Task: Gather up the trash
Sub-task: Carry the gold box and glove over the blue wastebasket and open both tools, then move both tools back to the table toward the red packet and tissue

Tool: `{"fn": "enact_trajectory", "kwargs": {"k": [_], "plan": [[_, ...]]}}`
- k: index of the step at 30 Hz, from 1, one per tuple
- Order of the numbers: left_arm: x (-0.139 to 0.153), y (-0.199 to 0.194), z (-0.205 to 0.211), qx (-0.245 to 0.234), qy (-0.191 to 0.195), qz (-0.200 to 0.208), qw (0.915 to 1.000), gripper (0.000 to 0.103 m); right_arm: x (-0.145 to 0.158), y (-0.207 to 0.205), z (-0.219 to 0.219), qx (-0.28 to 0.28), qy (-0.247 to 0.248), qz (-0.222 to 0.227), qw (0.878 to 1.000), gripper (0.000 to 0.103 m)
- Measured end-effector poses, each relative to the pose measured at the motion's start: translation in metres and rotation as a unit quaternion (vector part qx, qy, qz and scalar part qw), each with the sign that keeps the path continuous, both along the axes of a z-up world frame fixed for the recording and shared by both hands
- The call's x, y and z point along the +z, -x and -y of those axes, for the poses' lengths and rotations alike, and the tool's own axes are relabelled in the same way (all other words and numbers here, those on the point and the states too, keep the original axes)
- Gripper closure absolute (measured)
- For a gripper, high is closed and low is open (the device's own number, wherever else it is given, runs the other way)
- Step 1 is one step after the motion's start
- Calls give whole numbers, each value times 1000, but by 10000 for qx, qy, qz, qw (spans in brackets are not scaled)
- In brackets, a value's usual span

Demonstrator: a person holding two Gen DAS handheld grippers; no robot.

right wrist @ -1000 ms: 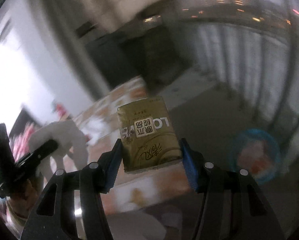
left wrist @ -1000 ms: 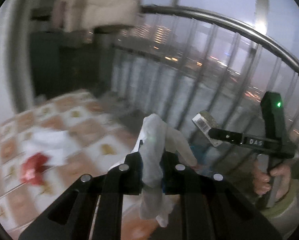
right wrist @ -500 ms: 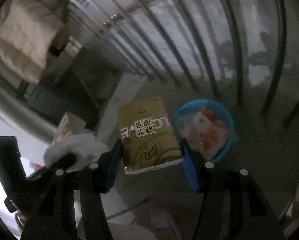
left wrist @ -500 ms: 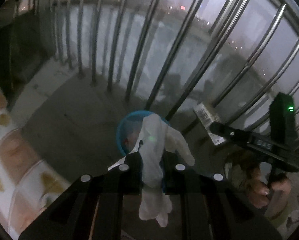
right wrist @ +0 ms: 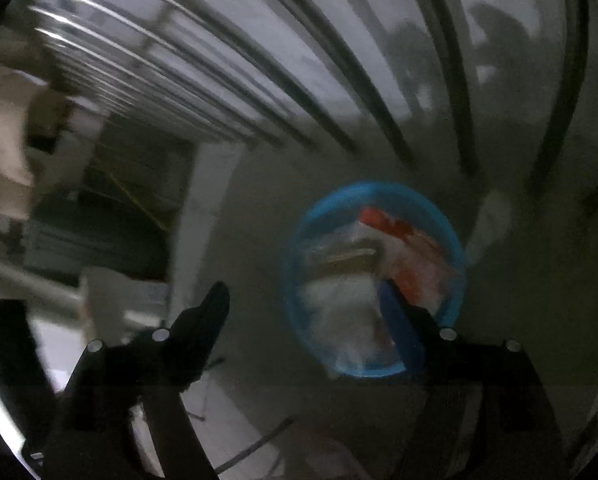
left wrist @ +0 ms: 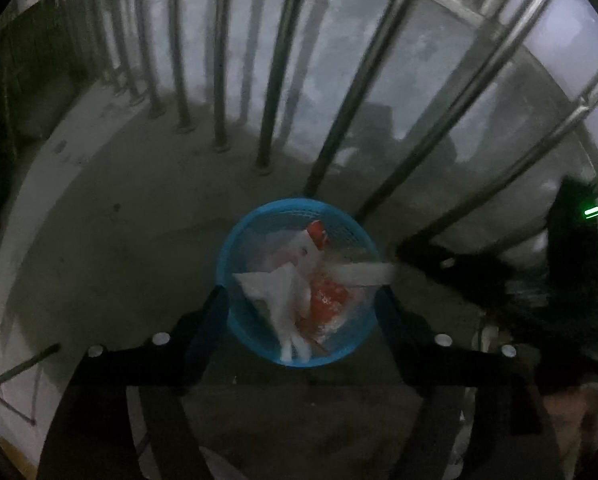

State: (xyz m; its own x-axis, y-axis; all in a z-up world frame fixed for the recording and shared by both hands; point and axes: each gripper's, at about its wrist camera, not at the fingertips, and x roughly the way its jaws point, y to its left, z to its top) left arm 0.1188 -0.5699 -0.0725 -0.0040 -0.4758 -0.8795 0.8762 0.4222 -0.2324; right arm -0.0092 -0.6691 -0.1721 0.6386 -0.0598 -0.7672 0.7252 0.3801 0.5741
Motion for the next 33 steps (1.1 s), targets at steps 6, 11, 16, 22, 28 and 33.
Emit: {"fn": "enact_trajectory", "kwargs": {"k": [6, 11, 16, 22, 28, 33], "plan": [[25, 3, -28, -167, 172, 297, 9993, 21, -12, 19, -8, -156, -109, -44, 9998, 30], [58, 3, -64, -223, 484, 429, 9977, 17, 3, 23, -16, -28, 125, -19, 9999, 30], [95, -2, -125, -67, 847, 670, 9941, 14, 36, 23, -38, 323, 569, 150, 9977, 30], [126, -17, -235, 482, 1256, 1009, 9858, 11, 86, -6, -83, 1062, 1050, 331, 9882, 30], [137, -43, -366, 1517, 1499, 1346, 9677, 8, 129, -49, -140, 1936, 1305, 560, 9708, 29], [129, -67, -471, 2637, 1530, 1364, 9426, 8, 149, -93, -200, 2709, 1371, 703, 9502, 29]]}}
